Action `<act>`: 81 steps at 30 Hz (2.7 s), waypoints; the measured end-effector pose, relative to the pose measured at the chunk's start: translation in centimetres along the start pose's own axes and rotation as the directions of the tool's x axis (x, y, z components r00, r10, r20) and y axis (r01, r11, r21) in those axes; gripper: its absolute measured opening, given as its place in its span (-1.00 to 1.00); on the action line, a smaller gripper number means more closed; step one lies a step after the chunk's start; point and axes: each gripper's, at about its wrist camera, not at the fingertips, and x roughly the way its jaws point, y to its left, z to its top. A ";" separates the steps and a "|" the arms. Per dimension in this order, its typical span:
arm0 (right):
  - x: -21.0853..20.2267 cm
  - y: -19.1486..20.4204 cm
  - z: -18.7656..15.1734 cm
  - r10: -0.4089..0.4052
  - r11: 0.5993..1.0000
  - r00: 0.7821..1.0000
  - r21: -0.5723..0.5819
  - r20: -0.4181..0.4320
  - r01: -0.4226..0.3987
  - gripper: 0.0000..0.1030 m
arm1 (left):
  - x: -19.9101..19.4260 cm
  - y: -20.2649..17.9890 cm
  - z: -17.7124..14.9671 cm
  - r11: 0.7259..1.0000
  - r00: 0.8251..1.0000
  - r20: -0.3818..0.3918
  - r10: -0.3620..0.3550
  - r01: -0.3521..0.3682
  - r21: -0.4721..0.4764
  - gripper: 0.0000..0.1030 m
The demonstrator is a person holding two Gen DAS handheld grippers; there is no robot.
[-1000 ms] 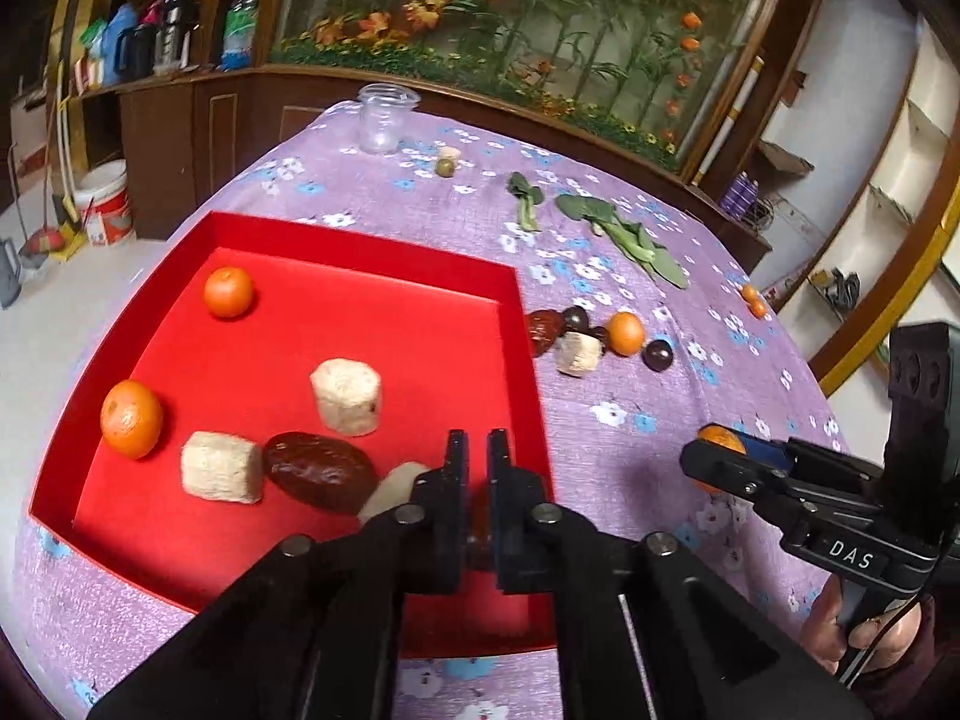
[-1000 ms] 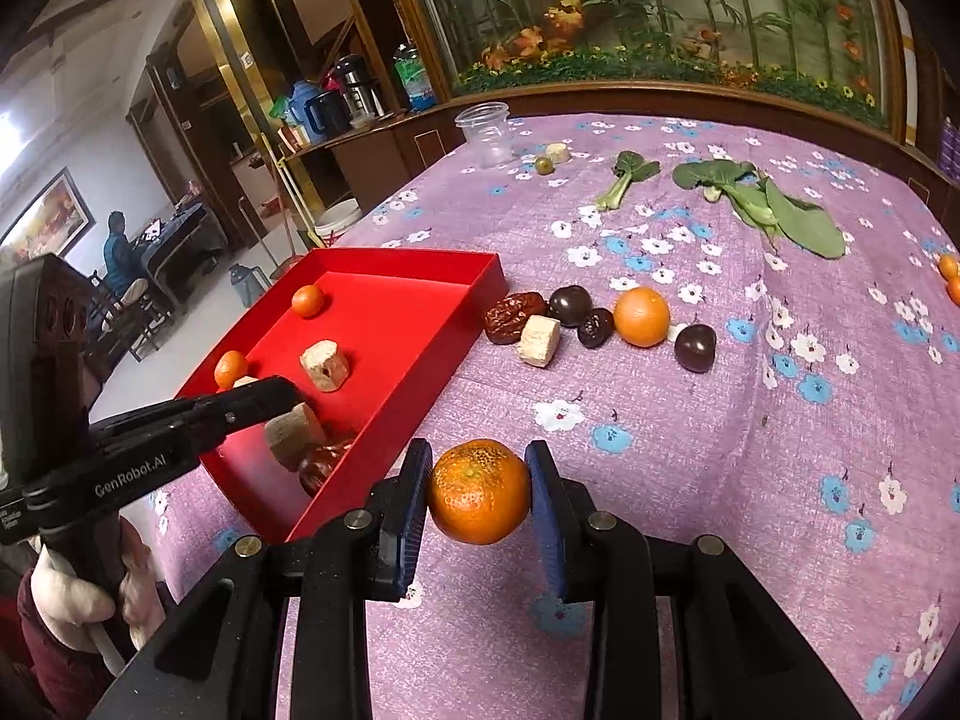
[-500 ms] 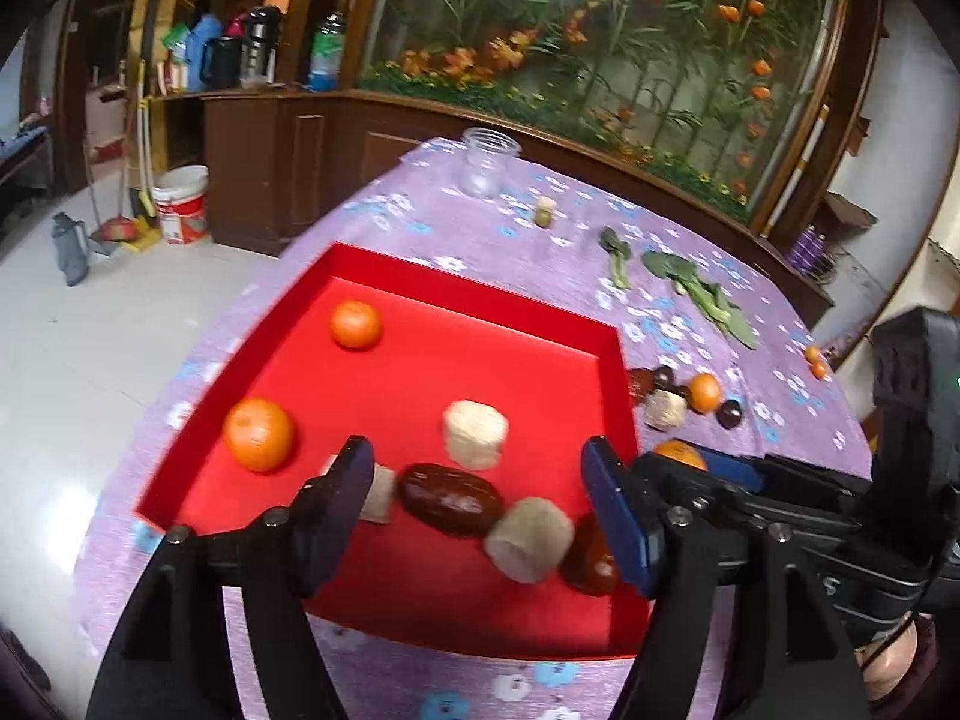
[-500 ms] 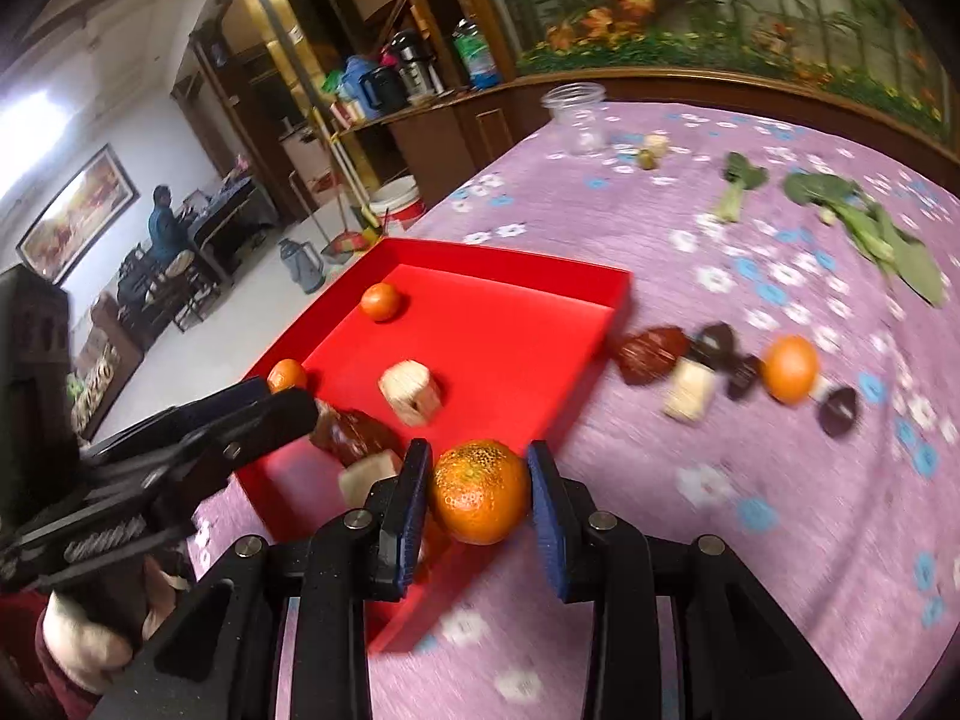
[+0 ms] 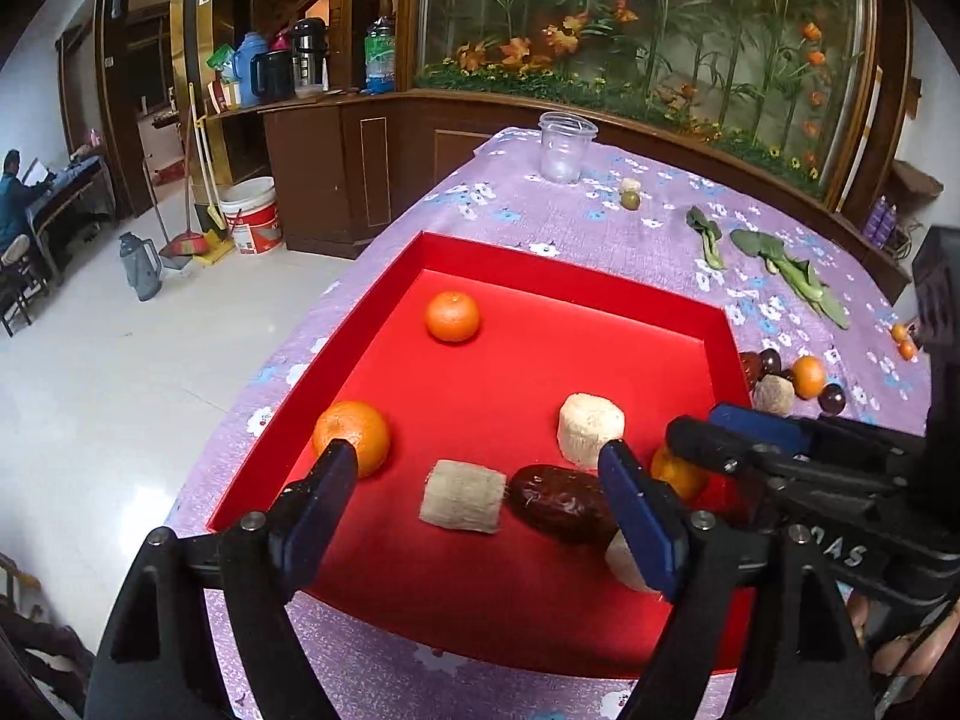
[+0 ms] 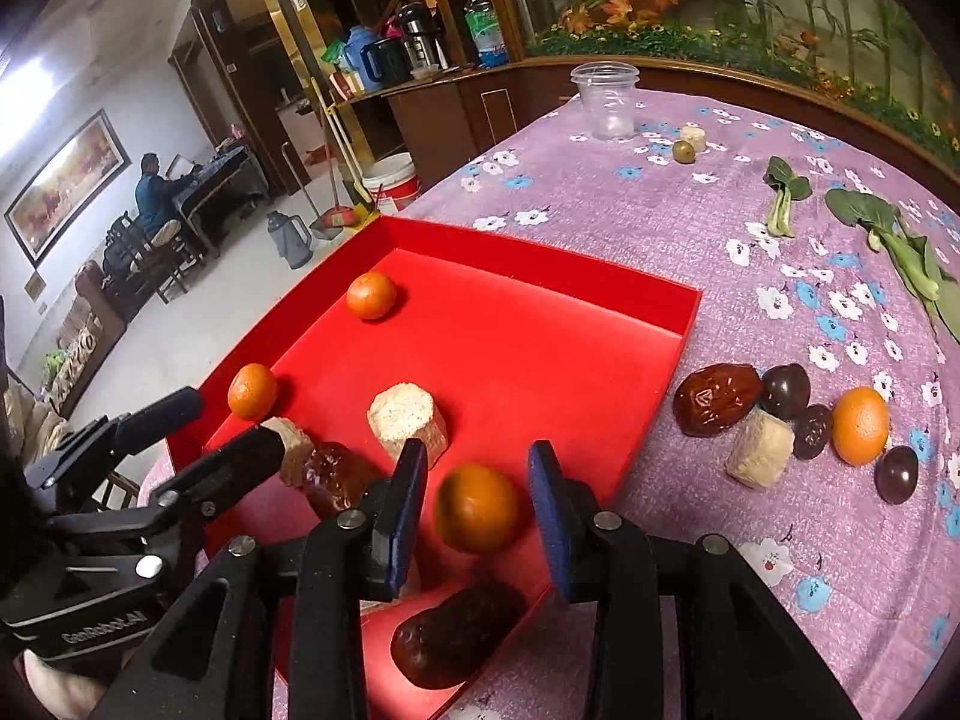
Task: Organize fruits
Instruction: 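Carry the red date and orange into the red tray and open both tools, then withdraw both tools from the tray back over the fruit, then grasp a small beige chunk with the left tool while the right tool grasps an orange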
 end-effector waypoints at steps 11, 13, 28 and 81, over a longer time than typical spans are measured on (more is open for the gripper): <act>-3.7 -2.0 -0.7 -0.020 0.998 0.998 0.058 0.068 0.016 -0.01 | -1.5 -2.4 -0.3 0.993 0.996 0.050 0.073 -0.077 0.084 0.59; -4.7 -2.5 -1.1 -0.024 0.997 0.996 0.074 0.083 0.018 -0.01 | -1.9 -3.0 -0.3 0.992 0.996 0.056 0.072 -0.077 0.098 0.59; -9.7 -8.5 -4.9 -0.089 0.979 0.988 0.191 0.129 0.064 0.07 | -3.1 -7.4 -0.6 0.982 0.999 0.039 0.021 -0.028 0.189 0.60; -2.3 -15.6 1.4 -0.150 0.988 0.989 0.038 0.006 0.150 -0.03 | 5.0 -17.1 1.6 0.910 0.920 -0.168 -0.353 0.380 0.166 0.33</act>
